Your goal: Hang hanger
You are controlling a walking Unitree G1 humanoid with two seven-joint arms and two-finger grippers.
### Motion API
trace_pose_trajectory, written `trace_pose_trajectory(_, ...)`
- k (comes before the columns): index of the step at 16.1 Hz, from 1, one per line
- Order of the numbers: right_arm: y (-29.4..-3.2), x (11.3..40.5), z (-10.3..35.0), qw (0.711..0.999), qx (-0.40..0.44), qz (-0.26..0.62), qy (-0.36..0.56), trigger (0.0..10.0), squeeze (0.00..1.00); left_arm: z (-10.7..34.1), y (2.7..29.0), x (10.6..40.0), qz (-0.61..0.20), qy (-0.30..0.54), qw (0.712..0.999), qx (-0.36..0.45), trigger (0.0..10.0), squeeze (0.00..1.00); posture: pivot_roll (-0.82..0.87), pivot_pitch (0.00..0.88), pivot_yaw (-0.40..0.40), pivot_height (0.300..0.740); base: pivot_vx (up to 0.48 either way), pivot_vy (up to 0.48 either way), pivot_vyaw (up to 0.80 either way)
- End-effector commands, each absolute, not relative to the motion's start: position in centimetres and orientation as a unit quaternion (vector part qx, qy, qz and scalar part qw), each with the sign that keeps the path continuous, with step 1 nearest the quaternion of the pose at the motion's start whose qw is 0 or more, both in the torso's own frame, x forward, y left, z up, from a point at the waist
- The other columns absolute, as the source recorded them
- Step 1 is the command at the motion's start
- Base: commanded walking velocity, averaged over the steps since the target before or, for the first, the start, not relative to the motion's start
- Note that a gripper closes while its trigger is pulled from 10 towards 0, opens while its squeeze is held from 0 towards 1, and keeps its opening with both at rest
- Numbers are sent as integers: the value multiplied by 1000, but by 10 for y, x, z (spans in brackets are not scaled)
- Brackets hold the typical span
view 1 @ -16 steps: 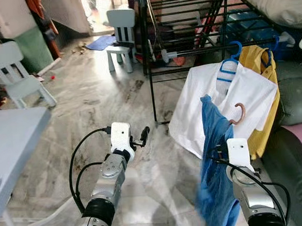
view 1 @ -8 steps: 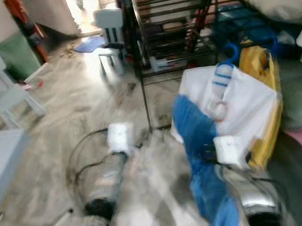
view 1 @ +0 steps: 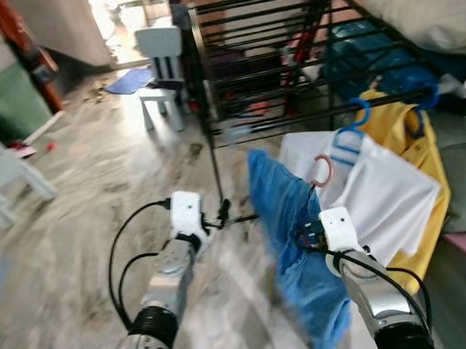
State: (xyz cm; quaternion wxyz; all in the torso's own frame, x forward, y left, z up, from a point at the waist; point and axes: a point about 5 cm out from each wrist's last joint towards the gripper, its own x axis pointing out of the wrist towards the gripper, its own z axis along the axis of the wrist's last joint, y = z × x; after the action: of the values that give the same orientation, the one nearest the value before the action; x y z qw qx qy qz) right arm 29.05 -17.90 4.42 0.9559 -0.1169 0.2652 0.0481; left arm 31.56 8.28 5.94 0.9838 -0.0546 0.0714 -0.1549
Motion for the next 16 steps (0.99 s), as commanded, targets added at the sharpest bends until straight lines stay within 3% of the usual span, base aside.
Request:
trace_pose_trajectory(1, -170, 297, 52, 959, -118, 69, 250, 10000, 0, 59, 92, 316, -147, 72, 985, -46, 10000, 0, -177, 0, 77, 740, 398, 266, 0)
trace_pose_trajectory(5, -167, 305, 61, 951, -168, 114, 234, 10000, 0, 59, 92, 317, -147, 74, 985, -47, 10000, 0, -175, 0, 76, 740, 373, 300, 0)
trace_pose_trajectory(10, -180, 324, 73, 956, -189, 51, 220, 10000, 0, 57, 89, 315, -150, 76, 984, -53, 10000, 0, -161, 0, 74, 740, 69, 67, 0)
trace_pose_trajectory(13, -199, 345, 90, 964, -160, -30, 210, 10000, 0, 57, 90, 314, -155, 78, 983, -55, 10000, 0, -156, 0, 72, 740, 0, 0, 0)
trace_pose_trajectory(16, -197, 347, 78, 960, -103, -38, 256, 10000, 0, 56, 86, 313, -163, 82, 981, -58, 10000, 0, -155, 0, 70, 740, 0, 0, 0)
